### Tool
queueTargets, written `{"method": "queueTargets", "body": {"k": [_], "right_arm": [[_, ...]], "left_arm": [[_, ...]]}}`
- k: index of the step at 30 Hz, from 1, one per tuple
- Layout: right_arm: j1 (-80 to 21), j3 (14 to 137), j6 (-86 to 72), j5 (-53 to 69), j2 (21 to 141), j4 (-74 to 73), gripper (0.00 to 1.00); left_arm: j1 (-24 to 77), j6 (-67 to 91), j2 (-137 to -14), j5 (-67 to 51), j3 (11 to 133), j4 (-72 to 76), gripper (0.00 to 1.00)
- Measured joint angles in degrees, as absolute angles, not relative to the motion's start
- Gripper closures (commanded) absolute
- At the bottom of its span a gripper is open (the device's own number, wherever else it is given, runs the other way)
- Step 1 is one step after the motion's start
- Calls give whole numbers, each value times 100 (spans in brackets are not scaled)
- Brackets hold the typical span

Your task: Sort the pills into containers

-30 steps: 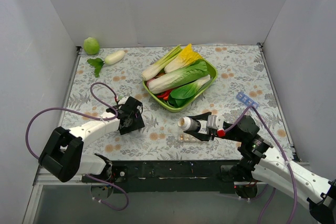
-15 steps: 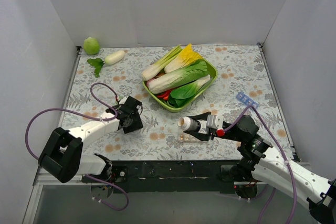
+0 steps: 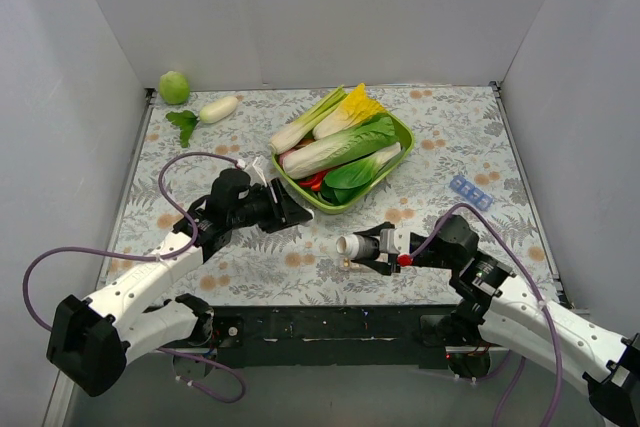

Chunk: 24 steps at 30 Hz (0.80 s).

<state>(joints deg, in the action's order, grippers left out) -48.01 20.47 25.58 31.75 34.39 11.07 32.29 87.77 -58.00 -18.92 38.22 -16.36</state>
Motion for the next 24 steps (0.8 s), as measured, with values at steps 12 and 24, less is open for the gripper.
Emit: {"method": "queueTargets", "body": {"k": [12, 24], "right_arm": [[-4801, 2493, 2606, 2663, 3959, 692, 98], [-4794, 2928, 2397, 2392, 4329, 567, 98]], "left_arm": [[3269, 9942, -5865, -3911, 3754, 674, 73], [3736, 10206, -6163, -4143, 3592, 1280, 73]]}}
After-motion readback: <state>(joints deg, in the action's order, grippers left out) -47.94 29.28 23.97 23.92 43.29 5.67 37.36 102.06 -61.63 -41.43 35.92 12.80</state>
